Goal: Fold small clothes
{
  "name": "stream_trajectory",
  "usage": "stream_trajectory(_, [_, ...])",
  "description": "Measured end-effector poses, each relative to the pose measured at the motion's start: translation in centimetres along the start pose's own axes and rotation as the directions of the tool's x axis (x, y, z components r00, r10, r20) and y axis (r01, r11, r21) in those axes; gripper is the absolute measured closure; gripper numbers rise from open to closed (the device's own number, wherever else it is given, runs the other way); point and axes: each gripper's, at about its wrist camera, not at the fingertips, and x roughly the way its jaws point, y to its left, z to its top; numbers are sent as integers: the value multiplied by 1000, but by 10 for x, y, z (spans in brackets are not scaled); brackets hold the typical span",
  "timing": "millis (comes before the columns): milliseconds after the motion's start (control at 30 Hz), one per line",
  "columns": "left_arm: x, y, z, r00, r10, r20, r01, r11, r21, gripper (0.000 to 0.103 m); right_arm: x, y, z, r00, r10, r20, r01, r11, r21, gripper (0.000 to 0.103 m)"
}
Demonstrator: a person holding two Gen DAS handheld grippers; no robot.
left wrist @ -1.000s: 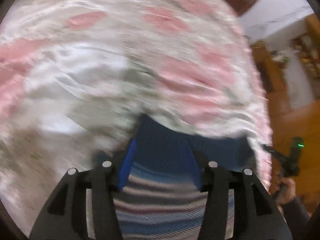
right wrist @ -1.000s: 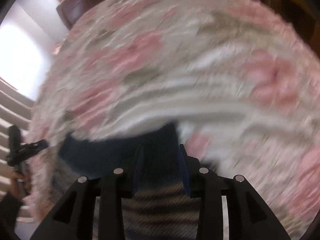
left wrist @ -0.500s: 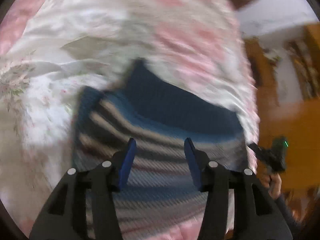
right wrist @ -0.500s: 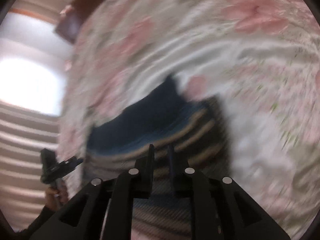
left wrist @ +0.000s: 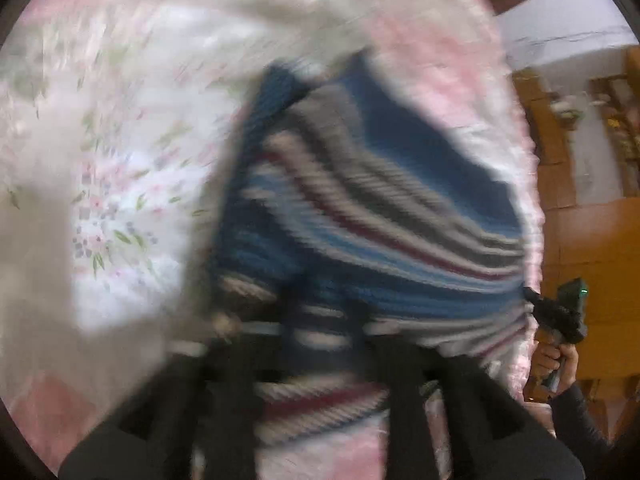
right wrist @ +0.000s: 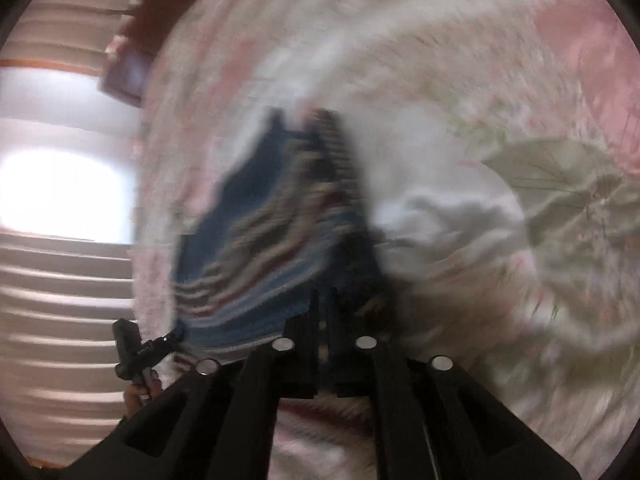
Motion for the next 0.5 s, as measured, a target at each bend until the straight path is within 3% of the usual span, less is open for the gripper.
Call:
stream_trajectory(133, [-26,-30,-26,990,-137,21,137,990,30,52,4,13,-36,996,33,-77,-36,999,-32,98])
stream_trajectory(267, [9,0,-53,992,-86,-96,81,995,-55,59,18,-39,-61,991,-25,-132,33,998,60,103])
stream_trajectory(367, [22,36,-64,988,-82,-131,64,989,-134,92,7,-68,-65,995,10,-101,5,990,144,103])
stream_trajectory(400, [20,46,-65,987,-92,-130,71,984,-162,95,4,-68,-66,996,2,-93,12,989,147,103])
stream_trajectory(467, [13,55,-64,985,-113,-129,87,977,-197,93,-7,-60,-66,996,-51,-67,60,988,144,103])
stream_trajectory(500, [4,55,-63,985,-114,-133,85,975,-204,81,-14,-49,-68,995,-84,-47,90,987,132,97])
